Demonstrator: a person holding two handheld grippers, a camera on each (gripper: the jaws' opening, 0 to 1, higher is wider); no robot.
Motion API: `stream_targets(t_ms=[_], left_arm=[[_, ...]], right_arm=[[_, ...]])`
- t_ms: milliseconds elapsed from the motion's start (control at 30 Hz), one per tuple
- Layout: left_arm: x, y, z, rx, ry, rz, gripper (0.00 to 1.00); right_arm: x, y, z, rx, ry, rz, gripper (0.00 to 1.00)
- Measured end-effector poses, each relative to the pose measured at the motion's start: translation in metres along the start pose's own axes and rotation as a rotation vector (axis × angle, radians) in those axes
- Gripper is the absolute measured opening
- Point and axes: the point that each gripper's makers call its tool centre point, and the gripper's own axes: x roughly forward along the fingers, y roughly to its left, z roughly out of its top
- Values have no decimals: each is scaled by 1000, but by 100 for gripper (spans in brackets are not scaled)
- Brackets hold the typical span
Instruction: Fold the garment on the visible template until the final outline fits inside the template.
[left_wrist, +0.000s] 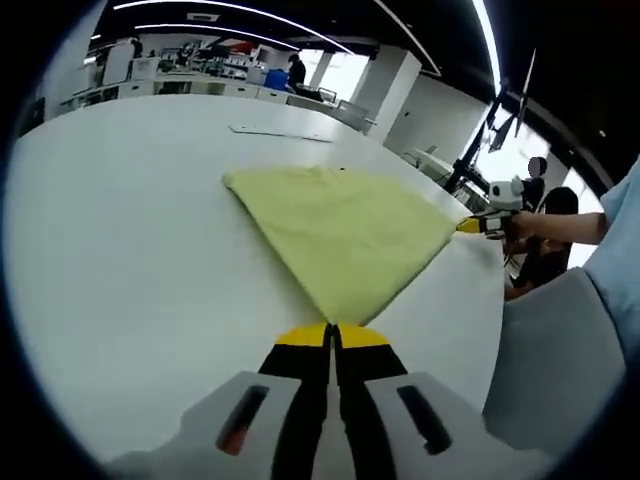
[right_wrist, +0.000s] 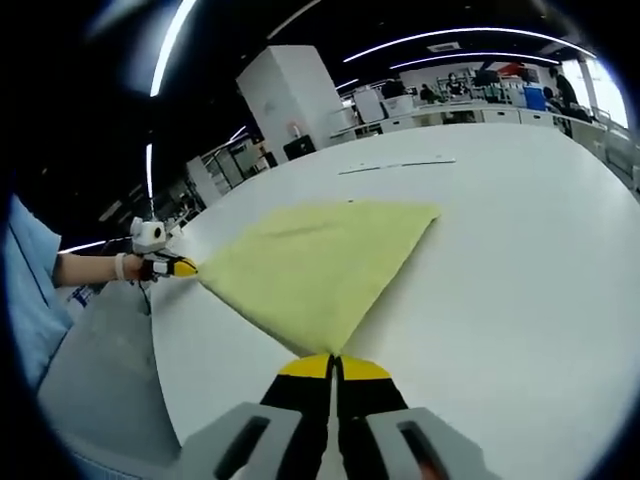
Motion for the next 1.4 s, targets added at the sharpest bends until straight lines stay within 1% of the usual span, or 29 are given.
stream_targets(t_ms=[100,200,300,400,467,533,700,733,767,800,833,867,900,933,967,1000,1033,1100,1133,1167,1200,1267,1300,1333,1367,1400], left_arm=[[-6,-3,-5,-12,-2,4,0],[-14,-10,-11,-13,-2,1,0],[-18,-12,-16,-20,1,6,0],[-23,-15,-12,-57,-28,14,0],[-28,-19,-8,-46,-47,13,0],[-30,-22,-7,-55,-53,14,0],[-30,-25,-15,-57,-65,16,0],[-31,-25,-17,-22,-38,13,0],[-31,-26,-16,-21,-42,12,0],[-33,-28,-15,-30,-59,0,0],[-35,-27,-15,-37,-62,-3,0],[-38,-24,-16,-47,-63,6,0],[-40,-22,-17,-55,-66,12,0],[-45,-16,-16,-74,-95,40,4],[-46,-13,-12,-83,-118,53,10],[-49,-7,-6,-106,-154,75,20],[-49,-6,-1,-109,-171,74,29],[-47,-8,0,-95,-174,70,47],[-45,-12,0,-67,-176,64,52],[-43,-13,-1,-59,-171,62,57],[-42,-14,-1,-54,-165,60,64],[-39,-15,-1,-56,-160,54,75],[-39,-15,-2,-60,-160,55,80],[-39,-14,-2,-56,-163,61,83],[-39,-10,0,-42,-171,83,86],[-40,-8,1,-48,-177,91,91]], right_arm=[[-3,6,-6,2,3,10,0],[-7,13,-12,5,6,20,0],[-11,19,-17,8,5,29,0],[-15,27,-22,14,6,38,0],[-18,29,-22,7,-5,35,0],[-19,29,-22,6,-6,36,0],[-19,30,-22,7,-9,17,0],[-19,30,-23,10,-9,14,0],[-19,30,-23,15,-8,13,0],[-20,29,-24,34,-8,3,0],[-21,28,-23,38,-11,-9,0],[-24,24,-19,18,-38,-31,0],[-27,24,-18,15,-47,-35,1],[-31,22,-17,15,-56,-44,2],[-37,21,-16,15,-64,-56,4],[-41,20,-13,20,-82,-64,8],[-45,20,-11,17,-95,-71,11],[-55,22,-9,19,-118,-89,18],[-60,25,-7,10,-133,-95,21],[-62,26,-7,9,-139,-97,25],[-64,28,-8,11,-140,-103,33],[-66,32,-7,22,-165,-120,52],[-66,38,-8,42,-173,-123,66],[-66,40,-9,48,-176,-126,75],[-63,44,-9,42,-191,-137,86],[-62,46,-9,39,-199,-143,100]])
